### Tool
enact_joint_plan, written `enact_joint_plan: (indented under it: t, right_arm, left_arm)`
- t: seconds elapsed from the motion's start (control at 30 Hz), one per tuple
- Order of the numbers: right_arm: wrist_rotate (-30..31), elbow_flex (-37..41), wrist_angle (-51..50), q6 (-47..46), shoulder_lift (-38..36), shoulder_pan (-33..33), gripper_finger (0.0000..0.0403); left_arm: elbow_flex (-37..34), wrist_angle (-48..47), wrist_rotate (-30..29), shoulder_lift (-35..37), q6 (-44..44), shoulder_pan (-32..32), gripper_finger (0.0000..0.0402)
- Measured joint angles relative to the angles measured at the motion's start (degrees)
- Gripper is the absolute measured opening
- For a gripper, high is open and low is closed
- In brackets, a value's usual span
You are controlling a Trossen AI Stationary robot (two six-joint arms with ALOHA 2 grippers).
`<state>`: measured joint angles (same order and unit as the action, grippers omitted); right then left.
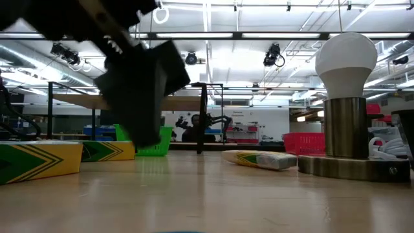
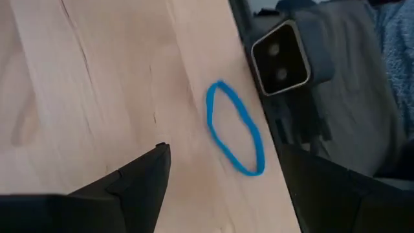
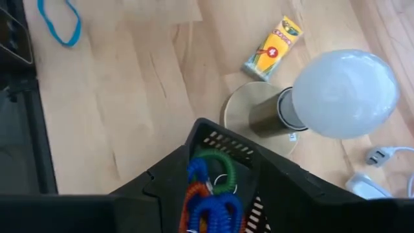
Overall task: Pick & Place Office Desk Supplies
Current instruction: Put the blue rubber band into the red basket
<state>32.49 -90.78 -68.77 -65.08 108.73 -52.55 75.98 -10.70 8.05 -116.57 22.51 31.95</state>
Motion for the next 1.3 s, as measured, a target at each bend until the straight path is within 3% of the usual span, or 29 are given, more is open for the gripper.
enact_joint_plan:
  t: [0.33, 0.77, 0.93, 1.13, 1.3]
  right_arm:
    - [0.00, 0.10, -2.60, -0.11, 0.00, 0.66, 0.0178]
    - [-3.19, 0.11, -5.64, 0.46, 0.00, 1.41, 0.0178]
    - [-6.43, 0.11, -8.13, 0.47, 0.00, 1.41, 0.0178]
    - [-9.21, 0.11, -11.09, 0.44, 0.00, 1.24, 0.0178]
    - [-9.41, -0.02, -14.29, 0.46, -0.22, 0.60, 0.0178]
  left_arm:
    - [0.36, 2.61, -6.35, -3.93, 2.12, 0.73, 0.0297]
    - [7.04, 1.79, -5.17, -9.70, 0.47, 1.48, 0.0273]
    - [9.72, 0.60, -10.75, -11.78, 1.48, 1.65, 0.0257]
    - [9.73, -0.86, -14.32, -11.92, 5.14, 1.69, 0.0186]
    - [9.75, -3.44, -19.16, -12.04, 6.80, 2.57, 0.0077]
